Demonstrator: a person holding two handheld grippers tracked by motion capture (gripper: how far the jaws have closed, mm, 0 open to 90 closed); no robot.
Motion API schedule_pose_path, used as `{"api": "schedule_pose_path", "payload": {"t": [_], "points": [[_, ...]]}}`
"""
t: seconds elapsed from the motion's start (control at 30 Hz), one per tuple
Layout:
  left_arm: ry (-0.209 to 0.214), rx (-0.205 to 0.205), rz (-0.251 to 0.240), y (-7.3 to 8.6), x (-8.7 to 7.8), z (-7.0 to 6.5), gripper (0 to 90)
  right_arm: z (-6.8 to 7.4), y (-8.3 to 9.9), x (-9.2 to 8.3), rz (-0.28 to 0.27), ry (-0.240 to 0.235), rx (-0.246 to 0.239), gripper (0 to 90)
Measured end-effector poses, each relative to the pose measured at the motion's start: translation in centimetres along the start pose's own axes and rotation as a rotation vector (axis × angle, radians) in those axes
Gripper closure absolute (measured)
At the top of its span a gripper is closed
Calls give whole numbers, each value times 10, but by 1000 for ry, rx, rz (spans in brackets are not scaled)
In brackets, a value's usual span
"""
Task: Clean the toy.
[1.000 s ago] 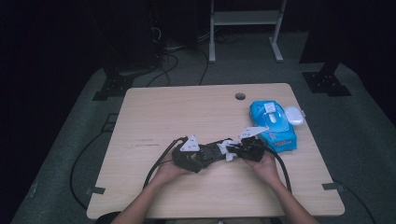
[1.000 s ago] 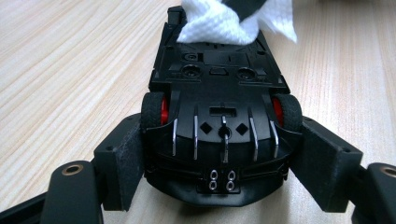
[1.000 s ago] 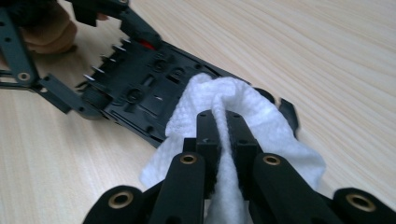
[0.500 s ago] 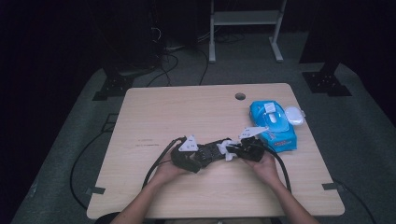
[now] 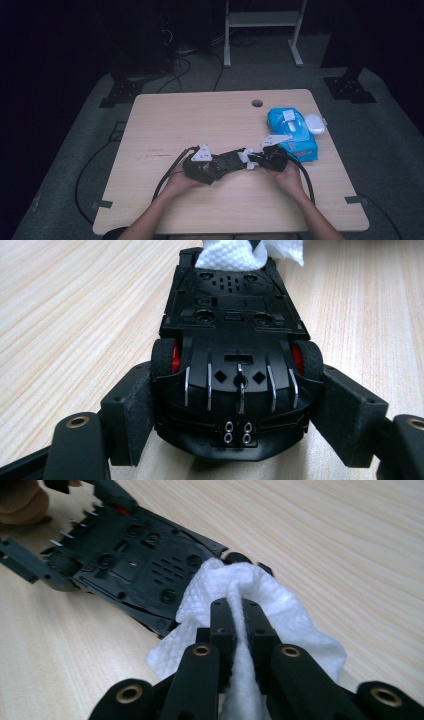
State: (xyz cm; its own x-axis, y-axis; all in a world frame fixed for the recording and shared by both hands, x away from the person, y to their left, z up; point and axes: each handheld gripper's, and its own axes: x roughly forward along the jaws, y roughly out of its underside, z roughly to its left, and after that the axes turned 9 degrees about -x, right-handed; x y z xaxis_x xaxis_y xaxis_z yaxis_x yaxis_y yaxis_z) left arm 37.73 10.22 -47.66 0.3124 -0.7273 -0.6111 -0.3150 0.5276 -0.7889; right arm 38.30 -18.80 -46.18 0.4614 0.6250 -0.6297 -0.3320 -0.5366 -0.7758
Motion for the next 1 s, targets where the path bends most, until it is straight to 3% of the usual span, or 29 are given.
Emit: {"api": "schedule_pose_path", "payload": {"t": [0.13,0.33,0.47,0.57,0.7,1.0], "points": [[-8,16,9,-1,0,-1,246,-1,-6,3,9,-10,3,849],[-16,32,18,-1,1,-2,246,9,-35,25,5,-49,-40,849],[-14,30,12,-1,1,-2,246,7,-48,37,-2,-30,-54,849],[-3,14,6,-1,0,0,246,-7,-41,34,3,-3,-6,849],[-11,30,13,0,0,-1,246,-19,-25,20,17,9,45,849],[-3,12,8,-1,0,0,246,-3,-5,-1,43,-33,10,849]]}}
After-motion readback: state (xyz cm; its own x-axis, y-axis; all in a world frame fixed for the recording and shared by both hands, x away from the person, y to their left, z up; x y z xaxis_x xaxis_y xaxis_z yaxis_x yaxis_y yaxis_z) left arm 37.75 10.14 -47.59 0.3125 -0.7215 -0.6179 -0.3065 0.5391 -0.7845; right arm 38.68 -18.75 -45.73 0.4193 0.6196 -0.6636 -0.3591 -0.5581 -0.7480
